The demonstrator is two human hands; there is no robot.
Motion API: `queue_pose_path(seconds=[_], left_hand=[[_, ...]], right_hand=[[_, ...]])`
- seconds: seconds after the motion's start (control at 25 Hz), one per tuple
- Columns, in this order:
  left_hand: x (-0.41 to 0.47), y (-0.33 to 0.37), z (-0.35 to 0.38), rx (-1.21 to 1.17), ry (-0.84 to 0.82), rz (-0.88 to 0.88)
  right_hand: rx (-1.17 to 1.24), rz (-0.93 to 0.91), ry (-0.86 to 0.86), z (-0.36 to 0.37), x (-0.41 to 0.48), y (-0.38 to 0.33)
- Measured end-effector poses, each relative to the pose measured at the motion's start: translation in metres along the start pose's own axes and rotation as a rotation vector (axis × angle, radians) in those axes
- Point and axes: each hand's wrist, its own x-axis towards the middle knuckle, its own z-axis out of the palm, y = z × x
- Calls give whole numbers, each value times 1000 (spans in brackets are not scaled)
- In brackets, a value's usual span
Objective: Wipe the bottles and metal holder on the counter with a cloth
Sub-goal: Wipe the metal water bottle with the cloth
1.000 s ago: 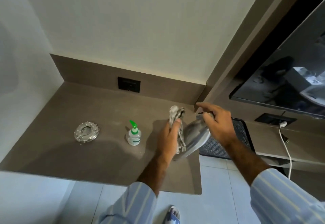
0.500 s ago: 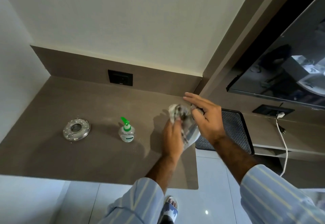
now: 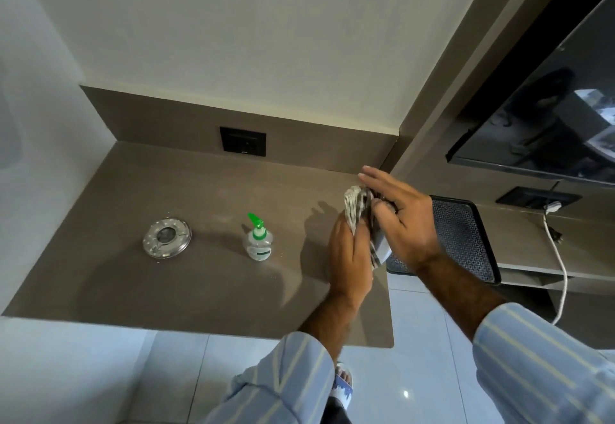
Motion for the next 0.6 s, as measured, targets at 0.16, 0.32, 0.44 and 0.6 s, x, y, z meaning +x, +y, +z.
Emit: queue_pose_path(seconds=[0.16,0.32,0.44,0.6], left_hand=[[15,-7,-33,263,-60,-309],[24,28,-13,38,-123,-120],[-8,4,-1,-9,24,-4],[-7,-36,-29,33,11,-320]], right_hand=[[-33,13,-12,-1,-2,-5],[-79,15,-24,1,8,-6],[-116,15,-51,-3,2,-10],[-173,36,-86,-6,4,-14]])
